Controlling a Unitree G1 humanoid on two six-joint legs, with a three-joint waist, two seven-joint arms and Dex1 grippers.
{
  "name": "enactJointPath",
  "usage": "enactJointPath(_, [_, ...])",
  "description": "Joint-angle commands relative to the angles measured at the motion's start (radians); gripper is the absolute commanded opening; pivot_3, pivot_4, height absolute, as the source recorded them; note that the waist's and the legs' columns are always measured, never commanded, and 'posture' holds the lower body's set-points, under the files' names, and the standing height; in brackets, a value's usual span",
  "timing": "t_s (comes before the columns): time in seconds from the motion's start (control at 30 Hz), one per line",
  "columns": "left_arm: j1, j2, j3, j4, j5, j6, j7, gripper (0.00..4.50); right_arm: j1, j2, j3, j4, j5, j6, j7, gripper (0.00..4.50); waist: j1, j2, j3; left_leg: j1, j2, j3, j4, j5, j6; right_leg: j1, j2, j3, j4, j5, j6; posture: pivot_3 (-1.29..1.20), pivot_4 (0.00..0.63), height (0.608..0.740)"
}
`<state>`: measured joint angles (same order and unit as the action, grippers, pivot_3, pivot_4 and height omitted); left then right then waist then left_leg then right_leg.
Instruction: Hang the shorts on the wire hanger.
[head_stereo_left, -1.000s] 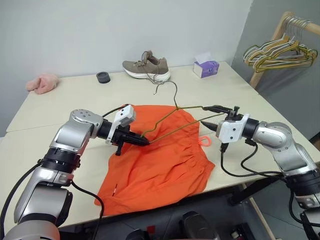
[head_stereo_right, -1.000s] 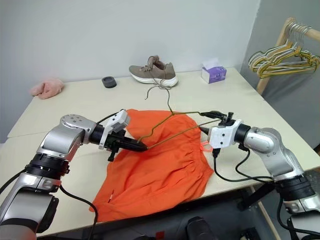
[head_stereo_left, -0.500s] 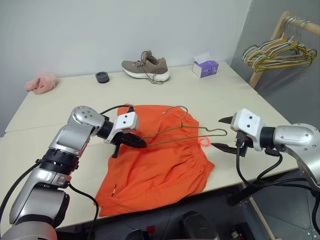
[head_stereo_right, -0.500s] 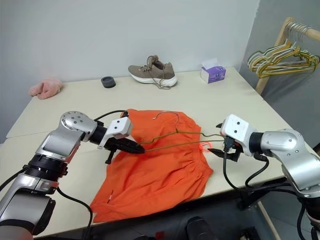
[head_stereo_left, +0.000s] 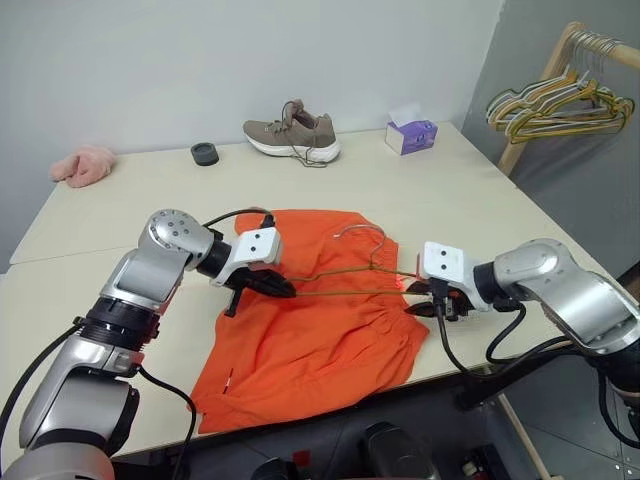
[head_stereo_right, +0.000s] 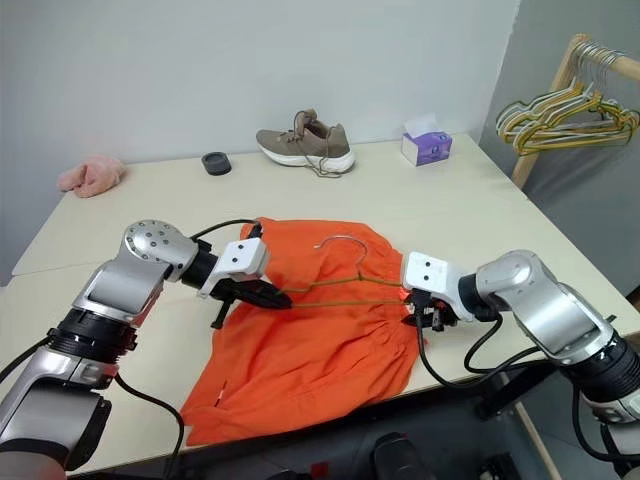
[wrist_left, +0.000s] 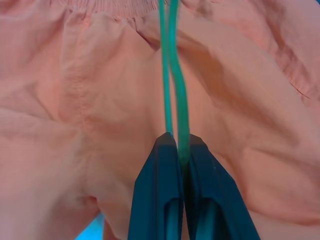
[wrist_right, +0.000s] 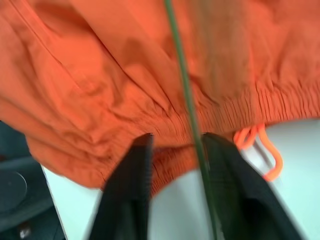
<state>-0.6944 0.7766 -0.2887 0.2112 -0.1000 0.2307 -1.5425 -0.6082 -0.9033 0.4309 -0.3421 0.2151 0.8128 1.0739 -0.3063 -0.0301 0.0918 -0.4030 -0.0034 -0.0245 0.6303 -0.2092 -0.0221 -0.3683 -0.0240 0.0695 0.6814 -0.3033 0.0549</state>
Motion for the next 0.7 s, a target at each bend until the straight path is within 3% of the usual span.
enactJointPath(0.03, [0.000,0.013,0.013,-0.038,-0.009,0.001,0.000,0.00,-0.019,0.012,0.005,0.016,-0.015,-0.010,0.018,0.36,0.000,0.000,0.000,0.000,0.000,0.000,0.000,0.000,0.000,0.000,0.000,0.000,0.000,0.000,0.000,-0.30,0.043,0.740])
enactJointPath(0.07, [0.002,0.013,0.013,-0.041,-0.009,0.001,0.001,0.00,-0.017,0.016,0.003,0.019,-0.013,-0.008,0.021,0.06,0.000,0.000,0.000,0.000,0.000,0.000,0.000,0.000,0.000,0.000,0.000,0.000,0.000,0.000,0.000,-0.30,0.043,0.740])
enactJointPath(0.37, [-0.003,-0.026,0.047,-0.031,-0.050,0.064,0.043,0.00,-0.002,0.026,-0.037,0.008,0.021,0.033,0.020,0.06,0.000,0.000,0.000,0.000,0.000,0.000,0.000,0.000,0.000,0.000,0.000,0.000,0.001,0.000,0.000,-0.30,0.048,0.740])
enactJointPath(0.47, [-0.014,-0.049,0.076,0.005,-0.059,0.067,0.085,0.73,0.012,0.019,-0.063,0.001,0.031,0.042,0.015,0.00,0.002,0.000,0.000,-0.001,0.000,0.000,0.001,0.000,0.000,0.000,0.000,0.000,0.001,0.000,0.000,-0.30,0.050,0.740])
enactJointPath(0.7, [-0.020,-0.050,0.165,0.005,-0.160,0.238,0.129,2.87,0.065,-0.015,-0.149,-0.025,0.078,0.085,0.007,0.00,-0.001,0.000,0.000,-0.001,0.000,-0.001,0.001,0.000,0.000,0.000,0.000,-0.001,0.001,0.000,0.000,-0.31,0.056,0.740])
